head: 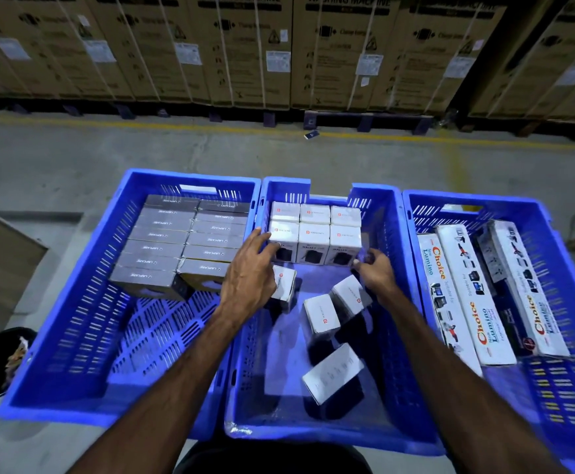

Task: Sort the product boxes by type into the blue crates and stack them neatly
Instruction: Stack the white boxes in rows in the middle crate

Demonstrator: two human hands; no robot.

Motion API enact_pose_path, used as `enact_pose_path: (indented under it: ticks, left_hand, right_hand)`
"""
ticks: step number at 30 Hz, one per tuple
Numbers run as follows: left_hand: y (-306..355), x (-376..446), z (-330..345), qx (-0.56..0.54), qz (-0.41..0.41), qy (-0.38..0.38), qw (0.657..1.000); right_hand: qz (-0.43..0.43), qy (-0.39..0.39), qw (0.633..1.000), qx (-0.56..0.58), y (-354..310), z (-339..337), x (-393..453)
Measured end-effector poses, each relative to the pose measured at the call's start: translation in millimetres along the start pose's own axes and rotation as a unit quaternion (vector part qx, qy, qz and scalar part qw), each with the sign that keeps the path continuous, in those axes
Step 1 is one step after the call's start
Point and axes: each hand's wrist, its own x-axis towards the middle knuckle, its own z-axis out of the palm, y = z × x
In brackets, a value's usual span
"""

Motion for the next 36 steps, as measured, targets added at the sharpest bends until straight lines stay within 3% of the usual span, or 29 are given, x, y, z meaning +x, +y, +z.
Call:
enact_pose_path:
  ticks: [3,4,6,8,10,12,14,19,22,27,33,36]
  left_hand:
    - [-4,-1,-2,-0.074,-0.022,0.037,0.996]
    - [-5,-1,-3,-0.093,-0.029,0.049,0.994]
    - [-8,-1,-3,-0.109,-0.041,0.064,0.991]
    - [-9,-1,-3,-0.116,-0.045,0.067,0.990]
    - [-9,-1,-3,-0.119,-0.049,0.062,0.990]
    - [-8,-1,-4,-0.122,-0.051,0.064,0.989]
    - [-8,-1,-5,-0.119,-0.055,0.068,0.989]
    - [-7,-3,-4,-0.119,-0.056,0.081,0.988]
    - [-7,-4,-6,-0.134,-0.053,0.100,0.984]
    - [-5,-16,-10,-0.176,-0.072,0.126,0.974]
    - [11,-44,-14,-0.233,-0.089,0.166,0.954]
    - [29,-53,-21,-0.340,-0.146,0.136,0.919]
  right_hand:
    - [-0.138,0.051,0.984,-0.099,-9,-4,-37]
    - [-0.186,0.039,0.975,-0.119,-14,-3,-46]
    - [-0.262,-0.061,0.951,-0.153,-27,2,-57]
    - [-0.303,-0.172,0.908,-0.235,-38,17,-64]
    - [-0.361,-0.181,0.846,-0.349,-45,38,-73]
    - [-0.373,-0.168,0.810,-0.420,-46,59,-83]
    - [-0.364,-0.159,0.804,-0.441,-44,75,-84]
    - [-0.308,-0.163,0.833,-0.430,-48,77,-73]
    - [-0.286,-0.223,0.864,-0.350,-52,61,-66]
    - [-0.201,-0.244,0.946,-0.077,-67,17,-57]
    - [-0.070,-0.286,0.944,0.148,-69,-26,-54]
    - [-0.032,-0.319,0.914,0.249,-69,-29,-55]
